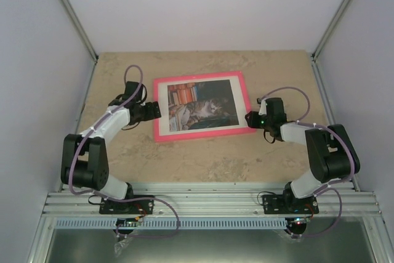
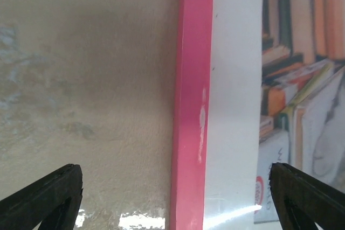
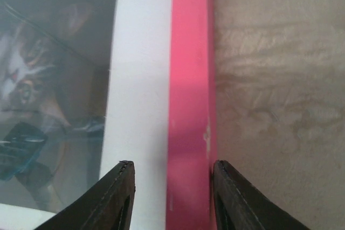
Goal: Take the photo out of the frame
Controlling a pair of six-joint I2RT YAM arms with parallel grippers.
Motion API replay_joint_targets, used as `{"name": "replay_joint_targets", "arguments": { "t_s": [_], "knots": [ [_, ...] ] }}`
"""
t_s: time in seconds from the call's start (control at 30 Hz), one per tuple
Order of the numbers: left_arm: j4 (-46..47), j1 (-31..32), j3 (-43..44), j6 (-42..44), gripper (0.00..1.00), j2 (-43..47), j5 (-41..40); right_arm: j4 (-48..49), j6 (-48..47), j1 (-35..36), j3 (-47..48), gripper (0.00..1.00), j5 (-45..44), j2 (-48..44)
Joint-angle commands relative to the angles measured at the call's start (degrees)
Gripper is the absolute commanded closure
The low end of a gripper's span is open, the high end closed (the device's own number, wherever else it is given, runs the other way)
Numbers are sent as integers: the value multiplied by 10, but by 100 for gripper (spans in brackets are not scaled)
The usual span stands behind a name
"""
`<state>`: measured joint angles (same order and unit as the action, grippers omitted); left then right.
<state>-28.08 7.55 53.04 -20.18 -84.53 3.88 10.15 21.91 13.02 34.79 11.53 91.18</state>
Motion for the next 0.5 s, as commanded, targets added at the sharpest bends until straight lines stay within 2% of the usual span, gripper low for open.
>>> {"name": "replay_joint_targets", "arguments": {
  "t_s": [0.0,0.17,0.33,0.47],
  "knots": [
    [-27,17,20,7,4,-31,-36,36,8,5,-5,55,16,-24],
    [-45,37,37,13,11,-83,-58,31,1,6,-6,46,9,-41],
    [-45,40,40,15,17,-92,-51,27,-8,14,-4,39,0,-50],
    [-53,46,45,20,27,-110,-42,21,-18,28,2,35,-14,-52]
  ]
}}
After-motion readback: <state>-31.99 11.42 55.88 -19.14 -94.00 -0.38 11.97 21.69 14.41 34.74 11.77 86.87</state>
